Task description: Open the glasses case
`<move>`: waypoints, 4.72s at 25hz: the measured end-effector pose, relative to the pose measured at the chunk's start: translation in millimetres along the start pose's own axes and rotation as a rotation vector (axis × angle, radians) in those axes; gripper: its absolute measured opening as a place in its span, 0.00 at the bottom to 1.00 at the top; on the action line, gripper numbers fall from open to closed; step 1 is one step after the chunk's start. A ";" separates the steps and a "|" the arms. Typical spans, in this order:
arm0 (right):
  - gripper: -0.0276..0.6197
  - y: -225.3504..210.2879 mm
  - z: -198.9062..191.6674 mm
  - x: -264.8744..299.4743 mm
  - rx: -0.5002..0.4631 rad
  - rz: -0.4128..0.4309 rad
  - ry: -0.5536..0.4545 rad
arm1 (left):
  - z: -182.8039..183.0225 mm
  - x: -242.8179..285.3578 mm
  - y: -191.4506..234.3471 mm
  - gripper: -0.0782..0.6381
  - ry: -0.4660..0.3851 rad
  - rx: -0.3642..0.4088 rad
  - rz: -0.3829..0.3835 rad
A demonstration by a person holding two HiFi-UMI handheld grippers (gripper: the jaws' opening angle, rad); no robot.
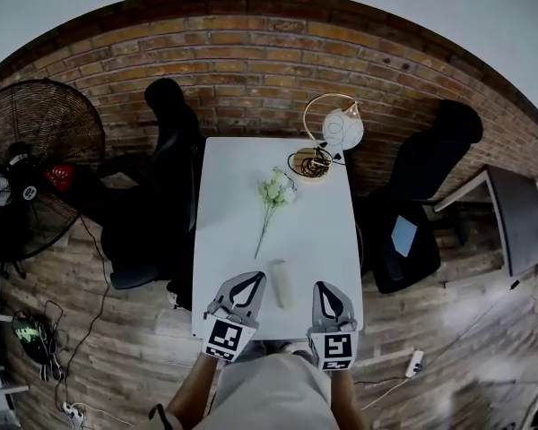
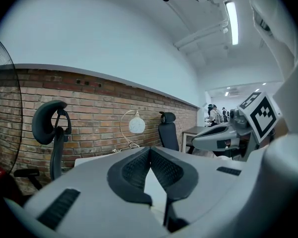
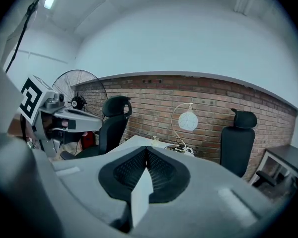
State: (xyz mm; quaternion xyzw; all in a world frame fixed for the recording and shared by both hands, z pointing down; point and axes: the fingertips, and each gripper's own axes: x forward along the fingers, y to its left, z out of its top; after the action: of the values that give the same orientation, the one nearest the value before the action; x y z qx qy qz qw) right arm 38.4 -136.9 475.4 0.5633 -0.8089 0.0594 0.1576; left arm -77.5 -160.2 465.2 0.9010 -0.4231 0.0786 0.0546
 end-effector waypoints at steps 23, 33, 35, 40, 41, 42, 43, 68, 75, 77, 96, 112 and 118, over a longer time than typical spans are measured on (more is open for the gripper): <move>0.05 4.9 -118.8 42.0 0.001 0.187 0.252 | -116.1 40.6 1.5 0.12 0.234 -0.070 0.081; 0.05 13.2 -147.1 54.6 -0.021 0.240 0.310 | -154.6 45.6 1.1 0.12 0.312 -0.085 0.080; 0.05 14.5 -151.0 57.1 -0.021 0.241 0.317 | -160.4 46.9 2.1 0.12 0.322 -0.085 0.075; 0.05 18.8 -163.1 61.2 -0.032 0.239 0.341 | -175.8 49.0 1.6 0.12 0.352 -0.086 0.054; 0.05 19.5 -165.2 62.6 -0.035 0.237 0.345 | -179.0 49.9 1.5 0.12 0.358 -0.086 0.049; 0.05 19.9 -167.3 64.2 -0.038 0.235 0.349 | -182.2 50.9 1.4 0.12 0.363 -0.085 0.045; 0.05 20.2 -169.3 65.7 -0.043 0.233 0.353 | -185.3 52.0 1.2 0.12 0.369 -0.085 0.041; 0.27 46.3 -215.1 84.0 -0.029 0.284 0.498 | -245.5 75.9 -6.9 0.12 0.484 -0.091 -0.066; 0.39 50.7 -223.9 87.7 0.000 0.288 0.535 | -254.0 80.9 -7.6 0.12 0.501 -0.094 -0.088; 0.43 52.9 -227.8 89.7 0.011 0.295 0.543 | -254.3 83.5 -7.0 0.12 0.503 -0.092 -0.091; 0.59 57.2 -264.3 100.1 0.037 0.261 0.674 | -267.5 93.3 -14.0 0.12 0.544 -0.072 -0.132; 0.56 55.6 -261.4 98.1 0.140 0.298 0.666 | -281.7 102.8 -25.0 0.12 0.591 -0.067 -0.150; 0.56 54.8 -262.0 97.8 0.140 0.296 0.667 | -282.9 102.6 -25.2 0.12 0.598 -0.067 -0.151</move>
State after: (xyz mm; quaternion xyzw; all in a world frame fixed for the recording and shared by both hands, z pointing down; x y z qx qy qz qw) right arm 5.9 -132.9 758.5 0.3993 -0.7797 0.3170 0.3636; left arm -20.5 -174.9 761.4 0.8646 -0.3223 0.3219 0.2120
